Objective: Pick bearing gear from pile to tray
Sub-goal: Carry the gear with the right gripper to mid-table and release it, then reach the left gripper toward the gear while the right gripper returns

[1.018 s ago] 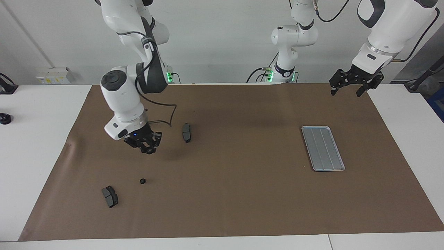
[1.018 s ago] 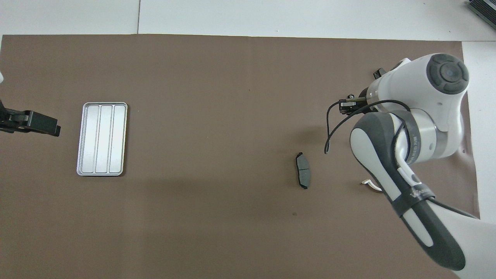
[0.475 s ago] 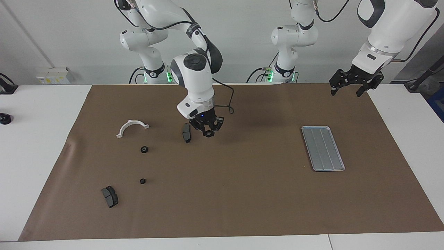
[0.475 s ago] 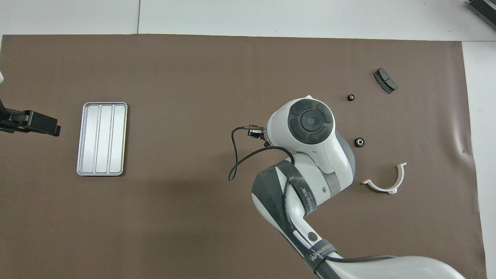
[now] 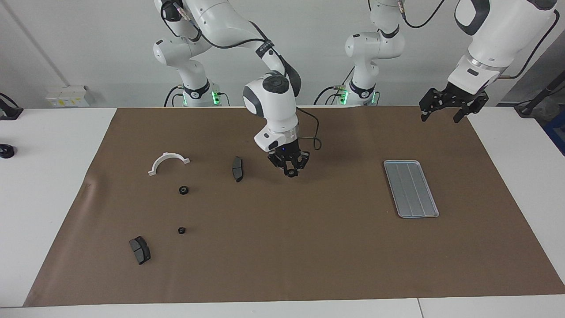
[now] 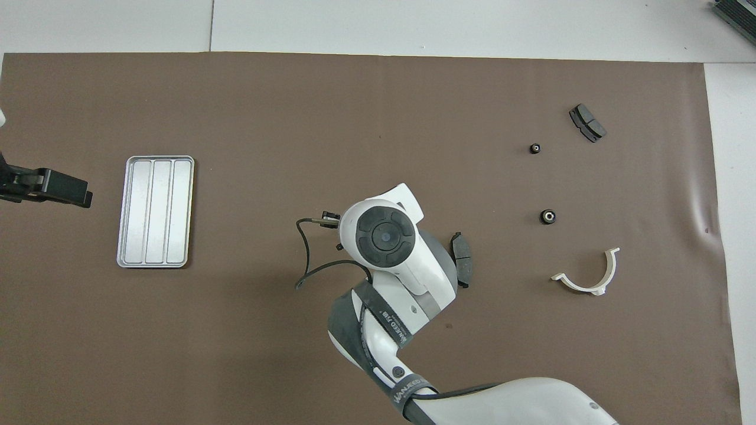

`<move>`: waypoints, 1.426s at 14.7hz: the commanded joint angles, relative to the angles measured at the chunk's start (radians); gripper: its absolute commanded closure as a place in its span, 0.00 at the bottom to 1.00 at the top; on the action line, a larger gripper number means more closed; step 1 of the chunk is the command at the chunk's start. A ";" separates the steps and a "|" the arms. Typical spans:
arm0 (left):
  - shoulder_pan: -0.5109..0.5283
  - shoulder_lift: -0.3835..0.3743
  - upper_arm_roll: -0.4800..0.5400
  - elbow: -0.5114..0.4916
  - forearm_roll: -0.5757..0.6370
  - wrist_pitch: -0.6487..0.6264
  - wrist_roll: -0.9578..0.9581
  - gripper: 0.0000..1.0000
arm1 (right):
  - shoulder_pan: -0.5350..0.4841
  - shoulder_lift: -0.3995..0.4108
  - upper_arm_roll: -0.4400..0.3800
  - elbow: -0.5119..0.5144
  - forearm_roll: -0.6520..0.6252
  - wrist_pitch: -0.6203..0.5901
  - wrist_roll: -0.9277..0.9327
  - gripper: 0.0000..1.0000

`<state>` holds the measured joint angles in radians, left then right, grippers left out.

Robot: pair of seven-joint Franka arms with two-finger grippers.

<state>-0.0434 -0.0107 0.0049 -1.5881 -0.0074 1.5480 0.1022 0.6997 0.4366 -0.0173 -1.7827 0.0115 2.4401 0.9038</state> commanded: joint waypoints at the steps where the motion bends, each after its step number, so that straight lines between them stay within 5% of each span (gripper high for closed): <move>1: 0.016 -0.017 -0.006 -0.016 -0.016 -0.008 0.008 0.00 | 0.018 0.043 -0.004 0.020 -0.053 0.036 0.076 1.00; 3: 0.016 -0.017 -0.006 -0.016 -0.016 -0.008 0.008 0.00 | 0.040 0.063 -0.006 0.020 -0.057 0.040 0.083 1.00; 4: 0.016 -0.017 -0.006 -0.016 -0.016 -0.008 0.008 0.00 | 0.040 0.063 -0.006 0.023 -0.057 0.037 0.083 0.80; 5: 0.016 -0.017 -0.006 -0.016 -0.017 -0.008 0.008 0.00 | 0.043 0.063 -0.006 0.026 -0.057 0.037 0.083 0.26; 6: 0.014 -0.017 -0.008 -0.016 -0.016 -0.014 0.005 0.00 | 0.044 0.062 -0.007 0.026 -0.062 0.034 0.086 0.00; 12: -0.012 -0.020 -0.017 -0.033 -0.016 0.012 -0.006 0.00 | -0.063 -0.093 -0.030 0.002 -0.111 -0.067 0.019 0.00; 17: -0.188 -0.080 -0.017 -0.239 -0.013 0.240 -0.192 0.00 | -0.244 -0.186 -0.029 -0.041 -0.116 -0.223 -0.363 0.00; 21: -0.335 0.004 -0.017 -0.277 0.000 0.380 -0.378 0.00 | -0.400 -0.220 -0.027 -0.156 -0.114 -0.211 -0.661 0.00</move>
<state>-0.3175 -0.0290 -0.0273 -1.8228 -0.0134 1.8481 -0.2038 0.3648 0.2597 -0.0623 -1.8436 -0.0909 2.1996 0.3561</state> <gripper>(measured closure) 0.000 0.000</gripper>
